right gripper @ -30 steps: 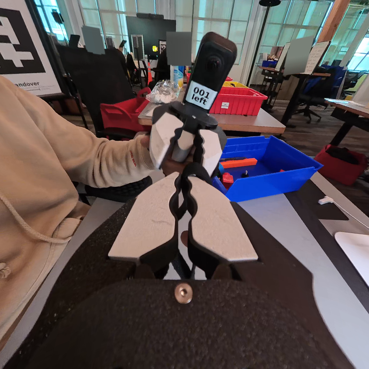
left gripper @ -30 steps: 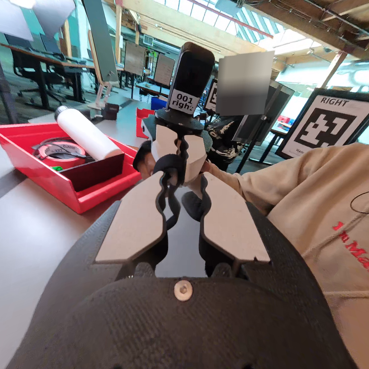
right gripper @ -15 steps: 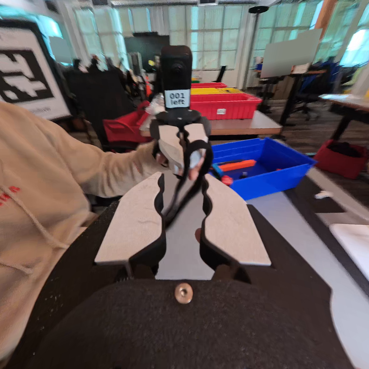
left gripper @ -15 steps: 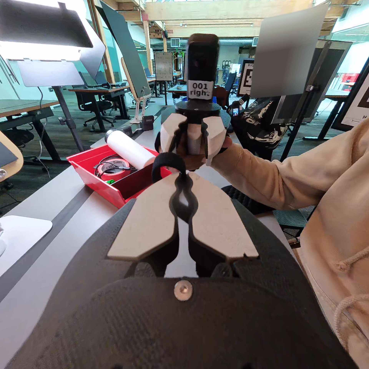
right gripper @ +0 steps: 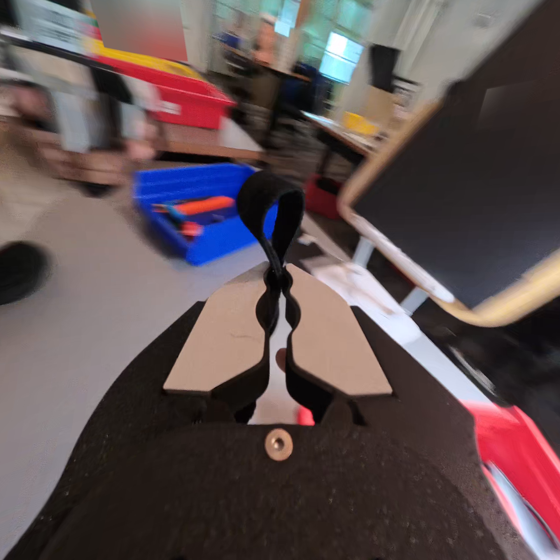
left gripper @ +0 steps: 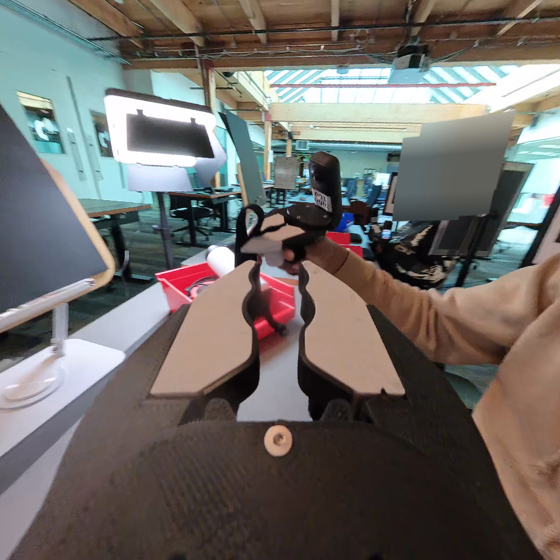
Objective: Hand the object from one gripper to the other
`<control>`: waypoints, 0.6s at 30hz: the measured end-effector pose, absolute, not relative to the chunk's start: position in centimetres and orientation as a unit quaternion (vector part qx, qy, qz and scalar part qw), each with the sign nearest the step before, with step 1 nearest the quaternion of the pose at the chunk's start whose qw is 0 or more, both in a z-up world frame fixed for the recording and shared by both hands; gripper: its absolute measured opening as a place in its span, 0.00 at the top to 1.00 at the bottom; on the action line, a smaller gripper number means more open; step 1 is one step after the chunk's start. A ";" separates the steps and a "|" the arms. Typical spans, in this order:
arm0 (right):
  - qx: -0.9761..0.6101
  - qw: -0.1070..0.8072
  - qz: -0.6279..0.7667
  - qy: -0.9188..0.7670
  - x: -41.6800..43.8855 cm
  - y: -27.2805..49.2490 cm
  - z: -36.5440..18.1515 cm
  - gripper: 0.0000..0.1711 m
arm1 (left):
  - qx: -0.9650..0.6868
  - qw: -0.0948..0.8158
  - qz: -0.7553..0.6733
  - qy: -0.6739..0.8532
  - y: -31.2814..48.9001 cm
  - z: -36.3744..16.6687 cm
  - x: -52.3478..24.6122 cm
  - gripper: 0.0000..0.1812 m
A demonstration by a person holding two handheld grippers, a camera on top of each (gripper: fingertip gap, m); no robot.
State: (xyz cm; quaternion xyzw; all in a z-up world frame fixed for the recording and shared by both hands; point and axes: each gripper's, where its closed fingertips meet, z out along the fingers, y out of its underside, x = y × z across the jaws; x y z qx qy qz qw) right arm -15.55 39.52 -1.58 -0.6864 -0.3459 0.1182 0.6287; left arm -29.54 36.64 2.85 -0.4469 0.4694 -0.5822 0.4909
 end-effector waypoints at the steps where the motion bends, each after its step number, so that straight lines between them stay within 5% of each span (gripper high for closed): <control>1: -0.708 0.633 0.075 -0.304 -12.4 41.2 -1.3 0.98 | -0.450 0.505 -0.568 0.470 37.0 3.0 -29.8 0.87; 8: -0.836 0.543 -0.045 -0.065 6.5 49.3 -4.4 0.96 | -0.455 0.532 -0.510 0.500 36.6 2.9 -30.0 0.88; 11: -0.882 0.472 -0.011 0.016 11.5 49.9 -9.3 0.79 | -0.461 0.539 -0.497 0.501 36.8 3.0 -30.4 0.88; 18: -0.795 0.606 0.001 0.029 12.8 46.7 -5.4 0.79 | -0.501 0.545 -0.472 0.479 39.8 1.9 -31.1 0.89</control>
